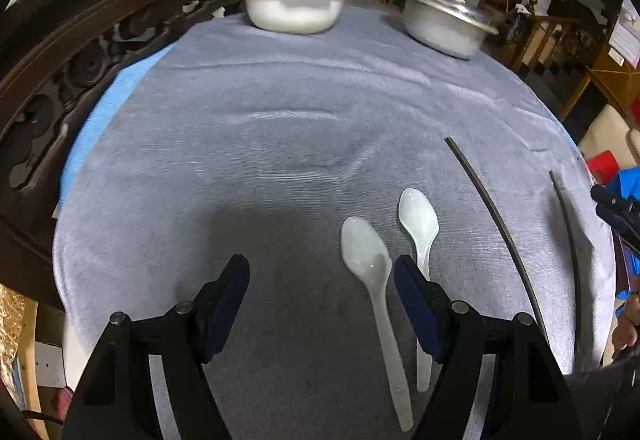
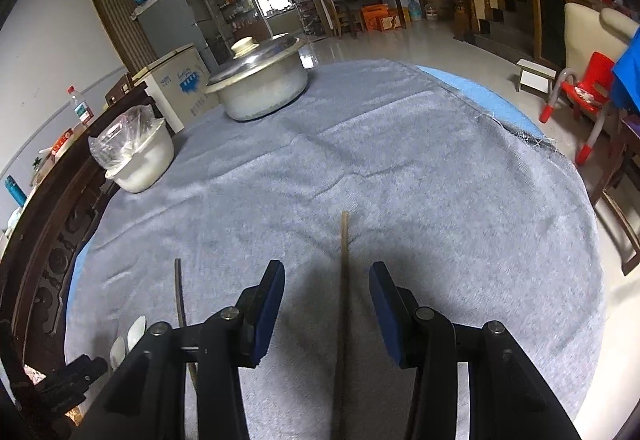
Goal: Organize utensils
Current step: 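Close the left gripper on a white spoon while the right gripper grasps a chopstick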
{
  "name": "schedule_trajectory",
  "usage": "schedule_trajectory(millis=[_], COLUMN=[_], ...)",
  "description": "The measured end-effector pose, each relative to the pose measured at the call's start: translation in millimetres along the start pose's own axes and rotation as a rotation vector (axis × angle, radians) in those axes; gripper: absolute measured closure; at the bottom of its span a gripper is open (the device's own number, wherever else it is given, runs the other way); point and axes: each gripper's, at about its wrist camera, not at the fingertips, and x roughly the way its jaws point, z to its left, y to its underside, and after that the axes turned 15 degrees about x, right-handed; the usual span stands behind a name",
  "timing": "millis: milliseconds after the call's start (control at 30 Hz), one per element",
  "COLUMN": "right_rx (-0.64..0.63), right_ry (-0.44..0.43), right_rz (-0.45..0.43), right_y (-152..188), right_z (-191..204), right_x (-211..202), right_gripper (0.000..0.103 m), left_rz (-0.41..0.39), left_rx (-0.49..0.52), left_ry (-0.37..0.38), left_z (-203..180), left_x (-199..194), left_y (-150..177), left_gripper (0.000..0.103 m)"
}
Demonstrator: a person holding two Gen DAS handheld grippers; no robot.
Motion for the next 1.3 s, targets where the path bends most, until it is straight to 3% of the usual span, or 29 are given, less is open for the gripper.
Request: schedule_trajectory(millis=[100,233,367,533,633,733,833,900,933,1133,1300], right_rx=[0.009,0.021,-0.042,-0.091,-0.157,-0.172,-0.158,-0.155,-0.148,-0.15,-0.019], right_ry=[0.022,0.027,0.095,0.263,0.317,0.307,0.267,0.233,0.207,0.117,0.036], right_rz=[0.023,0.084,0.16,0.233,0.2,0.188,0.171,0.149,0.148,0.099,0.14], right_y=[-14.6,-30.7,-37.1,-37.3,-33.7,-30.6,-29.3,-28.1,-27.4,-21.6,-38.4], right_z=[-4.9,-3.8,12.6,23.4,31.0,32.4,27.8,24.8,22.5,24.7,1.5], right_x=[8.9,27.7,56.3,93.9,95.2,92.5,84.6,74.6,68.5,42.4,34.4], right_gripper=[0.056,0.056,0.056,0.07,0.085,0.093,0.095,0.097,0.103,0.103,0.1], left_rz=[0.016,0.028,0.026,0.032,0.043,0.044,0.03,0.019,0.018,0.009,-0.011], left_rx=[0.002,0.016,0.063,0.096,0.124,0.143,0.148,0.14,0.133,0.025,0.043], left_ry=[0.014,0.017,0.015,0.028,0.021,0.009,0.021,0.017,0.022,0.079,0.074], left_z=[-0.7,-1.9,-8.2,-8.5,-11.3,-11.8,-9.7,-6.5,-4.3,11.2,6.6], left_x=[9.2,17.4,19.9,21.0,22.3,23.7,25.0,24.5,24.4,20.4,7.9], left_y=[-3.3,-5.4,-9.1,-12.6,-14.4,-15.0,-16.0,-16.4,-16.9,-13.9,-7.0], left_gripper=[0.028,0.045,0.054,0.058,0.058,0.058,0.058,0.07,0.071,0.083,0.088])
